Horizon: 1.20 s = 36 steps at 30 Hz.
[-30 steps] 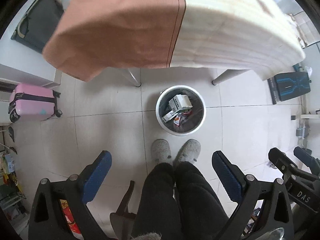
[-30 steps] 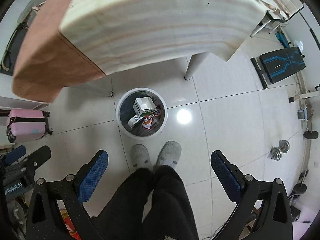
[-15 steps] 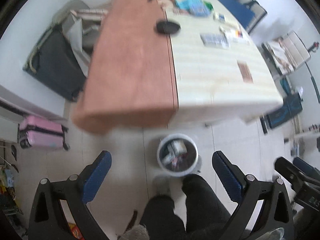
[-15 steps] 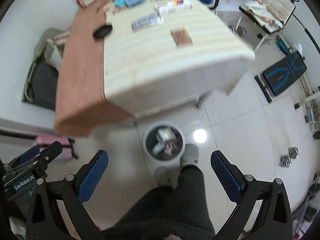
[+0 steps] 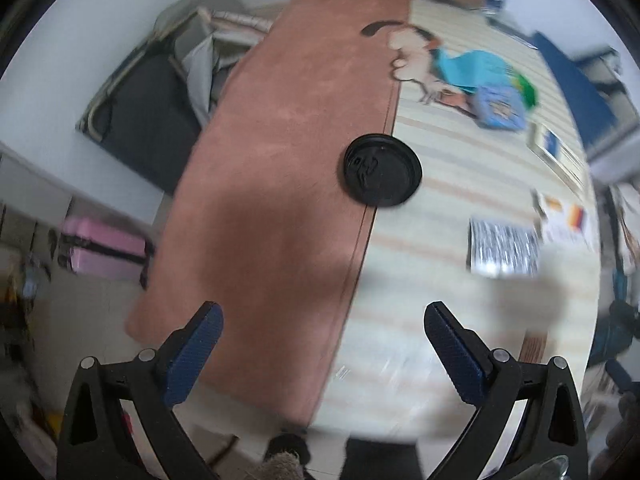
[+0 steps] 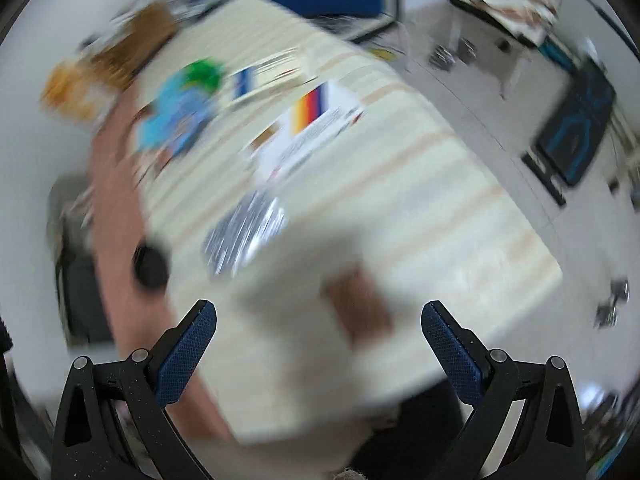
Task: Collect trash
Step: 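Grasp the black round lid with the left tool while the right tool grasps the striped medicine box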
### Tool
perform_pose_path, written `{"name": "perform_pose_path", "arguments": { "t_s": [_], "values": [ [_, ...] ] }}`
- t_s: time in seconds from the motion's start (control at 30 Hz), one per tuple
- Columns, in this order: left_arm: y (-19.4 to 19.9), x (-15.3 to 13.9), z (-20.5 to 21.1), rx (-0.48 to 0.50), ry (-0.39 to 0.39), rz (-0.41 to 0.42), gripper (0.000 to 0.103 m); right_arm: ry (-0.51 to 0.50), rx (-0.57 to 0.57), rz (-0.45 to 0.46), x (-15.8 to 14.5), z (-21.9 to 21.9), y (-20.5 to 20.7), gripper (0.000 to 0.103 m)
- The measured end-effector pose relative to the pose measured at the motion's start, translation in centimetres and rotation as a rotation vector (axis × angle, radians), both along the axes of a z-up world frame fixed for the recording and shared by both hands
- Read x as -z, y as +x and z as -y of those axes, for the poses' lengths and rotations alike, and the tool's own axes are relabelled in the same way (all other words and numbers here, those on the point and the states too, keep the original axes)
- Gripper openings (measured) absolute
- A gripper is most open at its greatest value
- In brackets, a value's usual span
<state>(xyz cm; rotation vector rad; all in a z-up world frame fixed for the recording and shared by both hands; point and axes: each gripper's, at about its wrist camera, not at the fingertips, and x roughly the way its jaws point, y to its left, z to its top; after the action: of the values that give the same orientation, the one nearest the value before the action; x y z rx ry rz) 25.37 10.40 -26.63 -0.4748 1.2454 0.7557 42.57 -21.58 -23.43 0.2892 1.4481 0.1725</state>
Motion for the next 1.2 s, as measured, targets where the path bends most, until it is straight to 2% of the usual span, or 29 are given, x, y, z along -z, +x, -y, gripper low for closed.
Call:
{"name": "perform_pose_path", "arguments": {
  "t_s": [0.07,0.23,0.3,0.33,0.37,0.4,0.47,0.5,0.53,0.6,0.67,0.73,0.8,0.87,0.9,0.93,1.17,1.2],
  "values": [
    [2.9,1.6,-1.1,-0.055,-0.011,-0.035,0.103,0.006,0.095,-0.06,3.3,-0.2,5.8,0.103],
    [6.8,4.5,-4.3,-0.177,-0.052,-0.09,0.103,-0.036,0.19,-0.139,9.5,-2.5,14.6,0.103],
    [7.3,5.3,-5.0,-0.206,-0.057,-0.11,0.103,-0.052,0.199,-0.149,10.9,-3.5,16.4,0.103],
    [7.3,5.6,-5.5,-0.219,-0.061,-0.119,0.103,-0.119,0.191,-0.136,11.0,-4.6,17.1,0.103],
    [7.2,6.0,-6.0,-0.236,-0.067,-0.129,0.103,-0.13,0.166,-0.118,10.9,-5.5,17.5,0.103],
    [7.0,6.3,-6.3,-0.244,-0.07,-0.135,0.103,-0.184,0.112,-0.107,11.0,-7.2,17.8,0.101],
    [6.8,6.8,-6.8,-0.255,-0.082,-0.148,0.103,-0.28,0.026,-0.083,11.4,-9.5,17.5,0.099],
    [6.6,6.9,-6.9,-0.258,-0.09,-0.154,0.103,-0.318,-0.023,-0.035,11.3,-10.5,16.9,0.093],
    [6.5,7.1,-7.1,-0.26,-0.104,-0.152,0.103,-0.338,-0.091,0.01,11.1,-11.5,16.5,0.092],
    [6.6,7.3,-7.2,-0.246,-0.126,-0.145,0.103,-0.376,-0.244,0.073,10.9,-13.1,15.3,0.091],
    [6.7,7.4,-7.4,-0.23,-0.147,-0.119,0.103,-0.421,-0.45,0.125,10.9,-14.2,13.4,0.09],
    [7.2,7.5,-7.4,-0.208,-0.168,-0.098,0.103,-0.433,-0.584,0.118,11.1,-14.2,11.9,0.09],
    [8.1,8.1,-7.3,-0.175,-0.201,-0.087,0.103,-0.424,-0.642,0.069,11.4,-13.8,11.1,0.09],
    [9.2,9.0,-7.2,-0.136,-0.225,-0.096,0.103,-0.396,-0.627,0.033,11.5,-13.2,10.7,0.094],
    [9.5,9.4,-7.1,-0.125,-0.227,-0.106,0.103,-0.363,-0.597,0.018,11.4,-12.8,10.8,0.102],
    [9.9,9.9,-7.2,-0.117,-0.227,-0.123,0.103,-0.348,-0.565,0.019,11.2,-12.4,10.8,0.103],
    [11.1,11.7,-8.3,-0.119,-0.241,-0.136,0.102,-0.33,-0.381,-0.026,12.8,-11.8,10.5,0.102],
    [11.1,11.8,-8.4,-0.117,-0.229,-0.135,0.097,-0.317,-0.369,-0.016,12.9,-11.8,10.2,0.101]
  ]
}}
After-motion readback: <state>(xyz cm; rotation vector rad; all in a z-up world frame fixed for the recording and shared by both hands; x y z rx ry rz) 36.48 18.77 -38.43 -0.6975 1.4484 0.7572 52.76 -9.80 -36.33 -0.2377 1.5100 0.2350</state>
